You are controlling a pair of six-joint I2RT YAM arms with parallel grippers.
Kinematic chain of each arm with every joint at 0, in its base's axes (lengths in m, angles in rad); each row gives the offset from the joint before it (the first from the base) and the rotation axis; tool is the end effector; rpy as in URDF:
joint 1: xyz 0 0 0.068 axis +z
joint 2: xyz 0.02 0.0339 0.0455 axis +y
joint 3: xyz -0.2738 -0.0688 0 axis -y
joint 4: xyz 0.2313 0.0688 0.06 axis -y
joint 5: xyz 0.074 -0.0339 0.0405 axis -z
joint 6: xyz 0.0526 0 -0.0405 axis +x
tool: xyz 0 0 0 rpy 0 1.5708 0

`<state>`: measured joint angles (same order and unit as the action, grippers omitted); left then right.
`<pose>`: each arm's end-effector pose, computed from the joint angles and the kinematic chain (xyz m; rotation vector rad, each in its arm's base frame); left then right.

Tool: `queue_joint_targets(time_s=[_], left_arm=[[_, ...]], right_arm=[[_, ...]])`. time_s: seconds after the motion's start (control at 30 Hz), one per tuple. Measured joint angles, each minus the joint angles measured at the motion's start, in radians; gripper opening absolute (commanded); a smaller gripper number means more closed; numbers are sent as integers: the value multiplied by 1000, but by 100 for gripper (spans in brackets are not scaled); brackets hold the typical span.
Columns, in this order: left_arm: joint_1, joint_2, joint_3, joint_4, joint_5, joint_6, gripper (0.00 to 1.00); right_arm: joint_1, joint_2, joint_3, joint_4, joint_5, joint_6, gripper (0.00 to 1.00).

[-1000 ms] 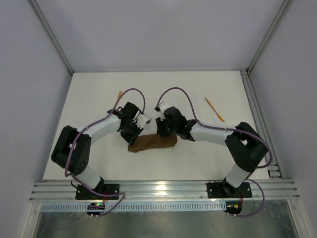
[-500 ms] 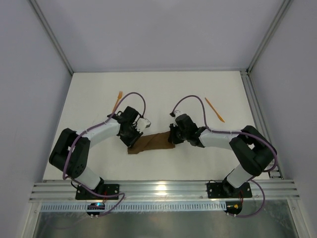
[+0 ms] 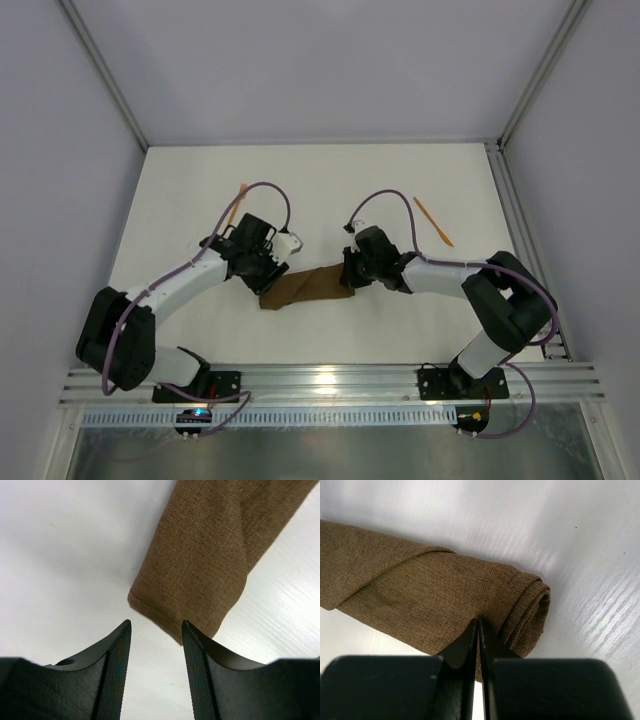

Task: Fold the napkin into a case and place the utensils inside
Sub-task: Pick up the fork from the corner of the board.

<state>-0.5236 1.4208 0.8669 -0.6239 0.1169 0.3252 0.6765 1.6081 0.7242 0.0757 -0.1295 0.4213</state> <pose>0.2184 -0.1332 0.1970 1.1634 2.4967 -0.2147 0.2378 0.1996 0.1551 -0.3790 2.4483 0.6551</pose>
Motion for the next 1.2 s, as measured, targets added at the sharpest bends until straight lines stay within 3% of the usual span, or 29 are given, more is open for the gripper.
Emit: queue_joint_targets(time_s=[0.17, 0.27, 0.33, 0.47, 0.7, 0.97, 1.1, 1.2], left_arm=[[0, -60, 69, -13, 21, 23, 48], [0, -59, 79, -15, 36, 23, 48], [0, -57, 79, -19, 35, 23, 47], [20, -44, 105, -23, -42, -14, 60], [279, 209, 426, 48, -190, -89, 71], [348, 640, 727, 80, -225, -86, 68], [363, 742, 790, 65, -250, -87, 67], [379, 768, 839, 65, -254, -78, 59]], right_arm=[[0, -21, 55, -96, 3, -59, 39], [-6, -58, 127, -172, 12, -103, 47], [-18, -83, 198, -212, 19, -128, 48], [-113, -129, 332, -243, 34, -152, 49], [-213, -188, 385, -262, 86, -184, 49], [-201, -185, 338, -289, 87, -203, 49], [-201, -185, 307, -294, 86, -207, 49], [-201, -187, 294, -291, 86, -209, 49]])
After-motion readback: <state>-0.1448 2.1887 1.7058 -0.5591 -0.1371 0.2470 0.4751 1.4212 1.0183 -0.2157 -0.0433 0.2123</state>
